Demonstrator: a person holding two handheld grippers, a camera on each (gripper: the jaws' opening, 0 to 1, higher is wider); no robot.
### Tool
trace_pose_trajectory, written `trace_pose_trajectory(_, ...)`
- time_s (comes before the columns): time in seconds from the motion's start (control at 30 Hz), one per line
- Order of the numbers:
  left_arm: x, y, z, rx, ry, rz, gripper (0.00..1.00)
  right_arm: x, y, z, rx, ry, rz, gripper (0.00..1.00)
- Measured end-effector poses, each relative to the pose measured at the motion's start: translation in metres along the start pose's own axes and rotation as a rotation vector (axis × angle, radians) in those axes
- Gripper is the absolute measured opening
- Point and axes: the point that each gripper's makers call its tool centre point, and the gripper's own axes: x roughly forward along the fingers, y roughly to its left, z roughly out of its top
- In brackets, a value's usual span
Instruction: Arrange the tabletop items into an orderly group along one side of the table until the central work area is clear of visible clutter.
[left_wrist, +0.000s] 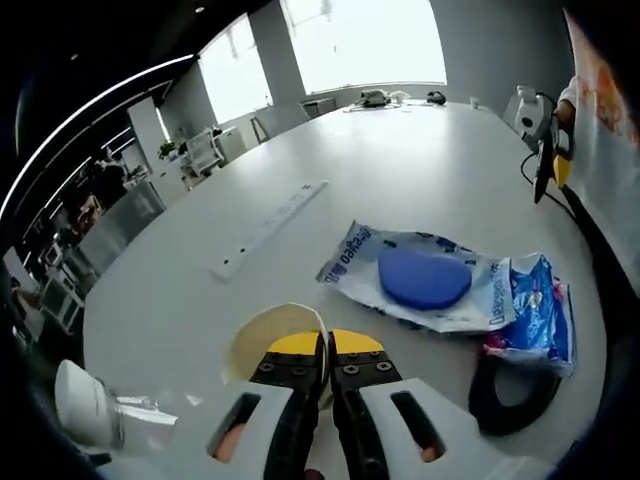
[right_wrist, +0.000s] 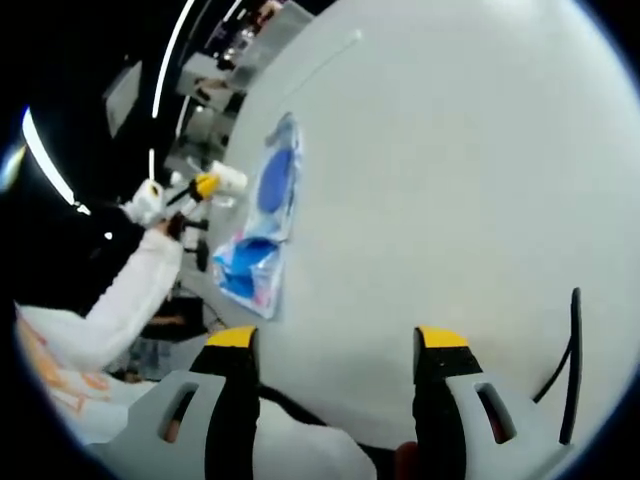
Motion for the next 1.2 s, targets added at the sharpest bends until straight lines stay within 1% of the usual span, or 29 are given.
trace_pose_trajectory(0.1, 0.002, 0.001, -0.001, 0.001, -0.001, 0.0, 0.0, 0.0, 0.001, 0.0, -0.004, -0.001, 0.003, 0.61)
trace_pose_trajectory(0.33, 0.007, 0.002, -0.006, 0.007, 0.02, -0.003, 0.0, -0.001, 0.003, 0.002, -0.003, -0.017, 0.013, 0.61)
trace_pose_trajectory(0.43, 0.007, 0.002, -0.008, 0.004, 0.026, -0.003, 0.0, -0.002, 0.005, 0.006, -0.014, -0.034, 0.02, 0.62)
trace_pose_trajectory(0.53, 0.007, 0.003, -0.01, -0.008, 0.02, 0.001, 0.0, -0.003, 0.008, 0.011, -0.028, -0.059, 0.029, 0.62)
trace_pose_trajectory(0.63, 0.007, 0.003, -0.009, -0.014, 0.013, -0.003, 0.0, -0.004, 0.012, 0.017, -0.05, -0.086, 0.037, 0.62)
trace_pose_trajectory(0.67, 0.007, 0.003, -0.009, -0.013, 0.016, -0.003, 0.0, -0.005, 0.013, 0.02, -0.069, -0.098, 0.035, 0.62)
trace_pose_trajectory(0.7, 0.007, 0.003, -0.009, -0.016, 0.018, -0.001, 0.0, -0.005, 0.013, 0.024, -0.109, -0.114, 0.024, 0.63)
trace_pose_trajectory(0.8, 0.005, 0.005, -0.008, -0.025, 0.014, 0.007, 0.03, -0.006, 0.016, 0.03, -0.204, -0.129, 0.003, 0.64)
trace_pose_trajectory(0.87, 0.004, 0.005, -0.008, -0.027, 0.012, 0.009, 0.06, -0.006, 0.02, 0.033, -0.236, -0.138, 0.001, 0.65)
trace_pose_trajectory(0.97, 0.002, 0.005, -0.008, -0.053, 0.014, 0.014, 0.11, -0.006, 0.024, 0.036, -0.265, -0.147, 0.003, 0.66)
trace_pose_trajectory(1.07, -0.003, 0.008, -0.005, -0.069, 0.008, 0.035, 0.16, -0.005, 0.027, 0.035, -0.282, -0.148, 0.009, 0.67)
trace_pose_trajectory(1.17, -0.009, 0.01, -0.002, -0.079, 0.0, 0.056, 0.22, -0.004, 0.026, 0.033, -0.302, -0.14, 0.005, 0.67)
trace_pose_trajectory(1.2, -0.011, 0.01, -0.001, -0.09, -0.004, 0.064, 0.25, -0.004, 0.026, 0.033, -0.311, -0.136, 0.001, 0.67)
